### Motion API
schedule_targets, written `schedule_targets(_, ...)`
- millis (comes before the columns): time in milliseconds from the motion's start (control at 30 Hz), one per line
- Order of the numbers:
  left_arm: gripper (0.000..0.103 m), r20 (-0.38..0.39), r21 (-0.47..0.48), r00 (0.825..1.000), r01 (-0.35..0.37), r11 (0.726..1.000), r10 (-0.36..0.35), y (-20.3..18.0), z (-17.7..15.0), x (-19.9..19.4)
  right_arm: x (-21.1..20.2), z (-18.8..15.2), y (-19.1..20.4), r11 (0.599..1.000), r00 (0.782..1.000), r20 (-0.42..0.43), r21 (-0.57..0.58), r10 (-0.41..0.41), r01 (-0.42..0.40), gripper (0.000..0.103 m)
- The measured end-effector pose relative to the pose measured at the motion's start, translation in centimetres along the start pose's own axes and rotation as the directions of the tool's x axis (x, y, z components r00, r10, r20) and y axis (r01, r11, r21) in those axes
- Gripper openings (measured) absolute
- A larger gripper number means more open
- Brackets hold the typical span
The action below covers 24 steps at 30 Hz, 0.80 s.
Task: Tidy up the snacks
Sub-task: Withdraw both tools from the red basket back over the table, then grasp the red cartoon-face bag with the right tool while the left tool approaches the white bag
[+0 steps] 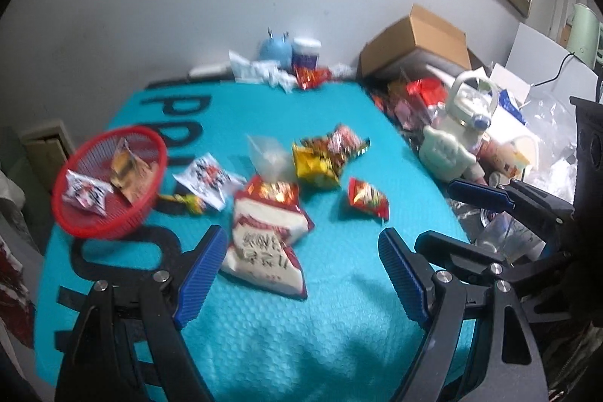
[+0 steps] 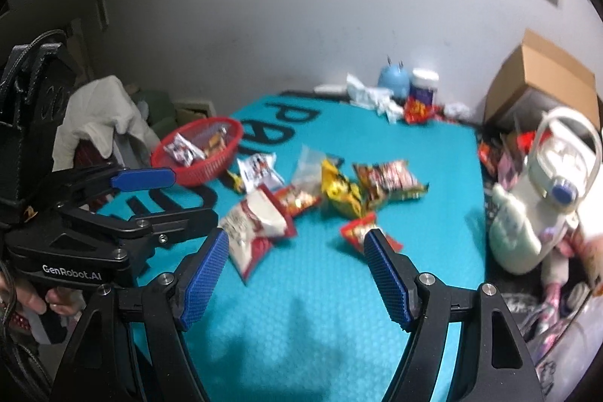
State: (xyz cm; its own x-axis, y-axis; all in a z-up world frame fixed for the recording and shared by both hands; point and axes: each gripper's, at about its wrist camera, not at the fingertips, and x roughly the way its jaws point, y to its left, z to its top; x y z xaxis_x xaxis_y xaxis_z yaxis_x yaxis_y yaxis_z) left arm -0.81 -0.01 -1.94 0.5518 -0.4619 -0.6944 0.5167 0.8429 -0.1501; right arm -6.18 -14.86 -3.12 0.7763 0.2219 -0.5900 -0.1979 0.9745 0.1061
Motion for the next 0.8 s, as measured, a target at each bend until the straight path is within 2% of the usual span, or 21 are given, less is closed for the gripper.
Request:
schedule_targets(133, 0.082, -0.033, -0.016, 0.999, 0.005, 1.000, -0.006, 0.0, -0.7, 1.8, 1.2, -0.8, -1.2, 1.000, 0.999, -0.033, 0.031, 0.002, -0.001, 0.075)
schedule_targets(267, 0.082, -0.057, -0.027, 0.998, -0.038, 0.999, 0.037, 0.3, -1.1, 3.6, 2.6, -1.2, -1.9, 1.000, 0.997, -0.071, 0.018, 0.021, -0.020, 0.075)
schedule_targets(400, 0.082, -0.082, -0.068, 0.996, -0.037, 0.997, 0.031, 0.9, -1.3, 5.2, 4.2, -1.5, -2.7, 0.999, 0.994, -0.103, 0.019, 0.035, -0.034, 0.075)
schedule_targets(500, 0.082, -0.092, -0.080, 0.994, -0.066, 0.995, 0.058, 1.4, -1.2, 6.3, 5.4, -1.5, -3.5, 0.999, 0.992, -0.121, 0.033, 0.039, -0.035, 0.075)
schedule_targets(633, 0.082, -0.088, -0.068, 0.990, -0.117, 0.991, 0.111, 2.0, -0.7, 7.4, 7.0, -0.8, -4.5, 1.000, 0.990, -0.139, 0.018, 0.021, -0.019, 0.075)
schedule_targets(800, 0.082, -0.117, -0.061, 0.985, -0.138, 0.989, 0.130, 3.0, -0.2, 9.0, 9.3, -0.3, -5.2, 0.999, 0.987, -0.157, -0.029, -0.021, 0.017, 0.075)
